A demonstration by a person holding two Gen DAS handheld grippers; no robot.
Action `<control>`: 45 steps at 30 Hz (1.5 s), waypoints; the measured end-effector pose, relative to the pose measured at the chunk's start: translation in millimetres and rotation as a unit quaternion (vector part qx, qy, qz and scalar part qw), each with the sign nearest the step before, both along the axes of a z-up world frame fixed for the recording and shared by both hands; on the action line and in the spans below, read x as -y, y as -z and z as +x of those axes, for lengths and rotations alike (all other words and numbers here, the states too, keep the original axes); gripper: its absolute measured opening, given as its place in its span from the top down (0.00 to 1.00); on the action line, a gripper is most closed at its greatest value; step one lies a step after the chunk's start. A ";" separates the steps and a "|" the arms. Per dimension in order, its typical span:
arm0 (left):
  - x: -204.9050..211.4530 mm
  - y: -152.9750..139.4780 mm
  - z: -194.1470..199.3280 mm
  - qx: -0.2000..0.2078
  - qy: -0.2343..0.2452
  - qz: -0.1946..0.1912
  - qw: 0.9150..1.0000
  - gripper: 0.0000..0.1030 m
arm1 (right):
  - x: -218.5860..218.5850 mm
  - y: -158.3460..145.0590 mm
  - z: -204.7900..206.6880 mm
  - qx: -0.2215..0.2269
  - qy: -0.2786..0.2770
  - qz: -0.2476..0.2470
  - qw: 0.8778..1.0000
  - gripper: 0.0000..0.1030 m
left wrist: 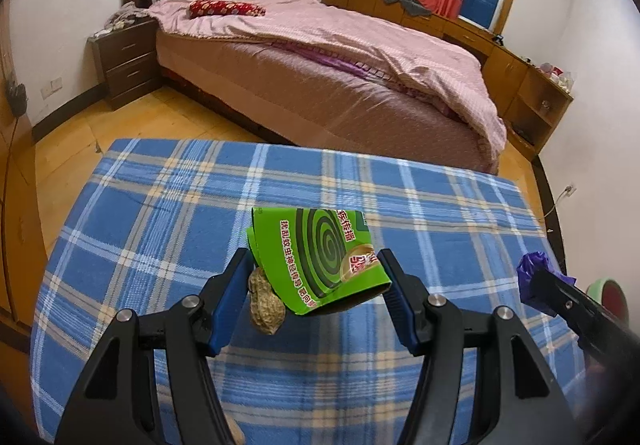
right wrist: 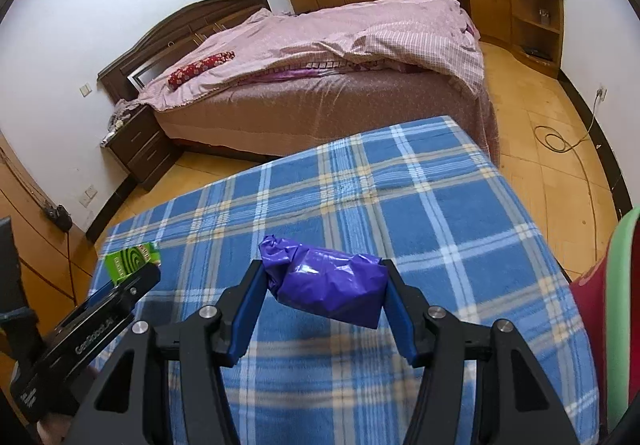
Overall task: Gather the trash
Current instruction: 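Carry the green box and purple bag over the red bucket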
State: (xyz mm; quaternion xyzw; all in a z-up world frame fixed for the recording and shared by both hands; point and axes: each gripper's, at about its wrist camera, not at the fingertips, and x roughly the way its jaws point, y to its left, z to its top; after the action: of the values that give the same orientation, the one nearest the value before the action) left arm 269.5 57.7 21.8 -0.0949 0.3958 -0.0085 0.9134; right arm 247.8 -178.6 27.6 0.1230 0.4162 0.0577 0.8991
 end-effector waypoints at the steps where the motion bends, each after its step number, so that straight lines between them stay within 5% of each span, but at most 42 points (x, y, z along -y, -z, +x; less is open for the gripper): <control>1: 1.6 -2.4 -1.6 0.003 0.002 0.000 1.000 0.38 | 2.4 -3.3 -4.5 0.003 -0.001 0.002 1.000 0.42; 45: 117.4 -74.2 -134.9 0.061 0.129 -0.006 0.990 0.38 | 114.9 -71.3 -173.2 0.085 0.075 0.025 0.993 0.42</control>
State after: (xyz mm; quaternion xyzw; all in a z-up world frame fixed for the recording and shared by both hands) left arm 134.5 -59.7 96.0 -0.0481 0.3483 -0.1345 0.9264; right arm 74.5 -293.5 99.0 0.1711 0.3262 0.0112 0.9296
